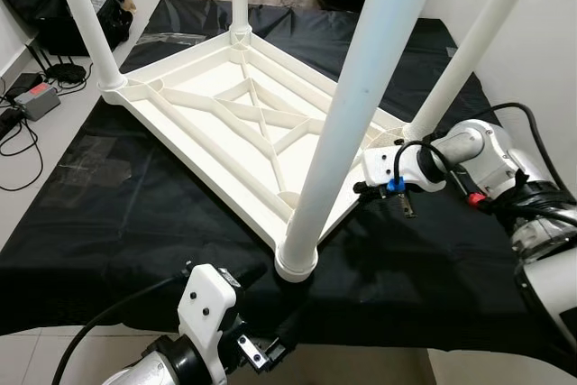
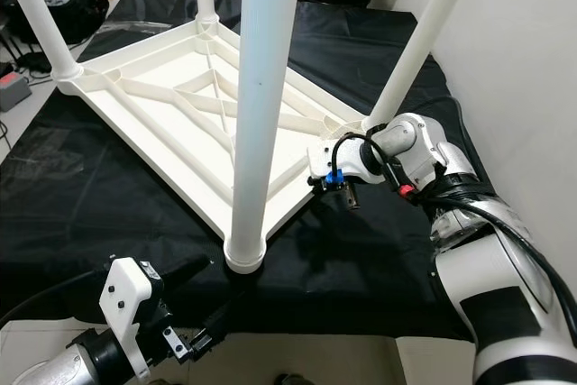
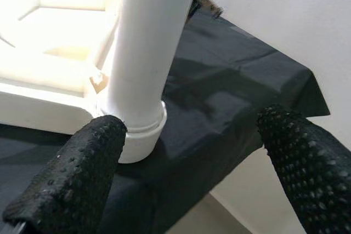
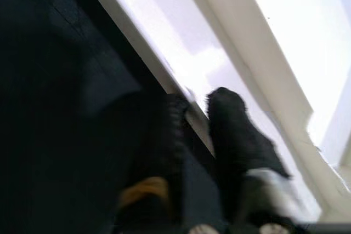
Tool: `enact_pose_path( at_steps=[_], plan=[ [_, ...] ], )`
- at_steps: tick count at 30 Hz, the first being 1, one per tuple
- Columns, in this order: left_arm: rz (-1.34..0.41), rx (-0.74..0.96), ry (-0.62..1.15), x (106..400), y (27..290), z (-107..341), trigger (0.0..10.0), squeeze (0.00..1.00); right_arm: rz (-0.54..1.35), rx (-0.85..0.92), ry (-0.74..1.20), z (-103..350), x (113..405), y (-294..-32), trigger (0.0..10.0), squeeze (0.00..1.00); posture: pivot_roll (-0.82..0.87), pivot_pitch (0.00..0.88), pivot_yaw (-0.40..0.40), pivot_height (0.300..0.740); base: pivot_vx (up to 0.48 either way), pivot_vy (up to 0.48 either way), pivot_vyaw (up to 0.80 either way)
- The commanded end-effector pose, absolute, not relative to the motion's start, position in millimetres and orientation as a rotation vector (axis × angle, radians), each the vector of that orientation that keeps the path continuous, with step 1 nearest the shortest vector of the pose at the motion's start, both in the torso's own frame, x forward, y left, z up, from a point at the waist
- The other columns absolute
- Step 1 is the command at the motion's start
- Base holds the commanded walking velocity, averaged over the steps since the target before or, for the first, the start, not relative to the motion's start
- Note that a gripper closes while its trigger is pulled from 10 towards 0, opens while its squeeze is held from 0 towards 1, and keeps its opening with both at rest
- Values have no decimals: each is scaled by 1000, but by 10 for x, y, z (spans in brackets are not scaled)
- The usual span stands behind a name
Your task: Building children table
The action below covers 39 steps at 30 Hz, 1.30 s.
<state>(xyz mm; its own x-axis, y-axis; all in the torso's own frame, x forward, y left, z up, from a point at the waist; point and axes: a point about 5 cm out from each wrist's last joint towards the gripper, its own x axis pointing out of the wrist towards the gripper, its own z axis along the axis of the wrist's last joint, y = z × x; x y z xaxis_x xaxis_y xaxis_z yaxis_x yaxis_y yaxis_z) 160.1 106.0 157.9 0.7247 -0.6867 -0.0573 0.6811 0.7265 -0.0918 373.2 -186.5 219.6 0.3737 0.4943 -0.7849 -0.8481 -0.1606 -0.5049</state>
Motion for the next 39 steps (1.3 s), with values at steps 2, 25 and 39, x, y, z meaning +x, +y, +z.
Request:
enact_pose_path(
  at_steps=[2, 25, 39],
  plan=[
    [-765, -88, 116, 1565, 1037, 1546, 10000, 0, 1268, -1234, 450, 1997, 3695, -1868, 10000, 1000, 11, 206, -111, 740, 0, 0, 0],
    [-764, -90, 108, 1561, 993, 1552, 10000, 0, 1256, -1287, 649, 1917, 3735, -1785, 0, 0, 0, 204, -129, 740, 0, 0, 0],
    [-781, -89, 109, 1563, 976, 1544, 10000, 0, 1315, -904, 712, 1879, 3659, -1630, 0, 0, -3, 192, -122, 740, 0, 0, 0]
  ],
)
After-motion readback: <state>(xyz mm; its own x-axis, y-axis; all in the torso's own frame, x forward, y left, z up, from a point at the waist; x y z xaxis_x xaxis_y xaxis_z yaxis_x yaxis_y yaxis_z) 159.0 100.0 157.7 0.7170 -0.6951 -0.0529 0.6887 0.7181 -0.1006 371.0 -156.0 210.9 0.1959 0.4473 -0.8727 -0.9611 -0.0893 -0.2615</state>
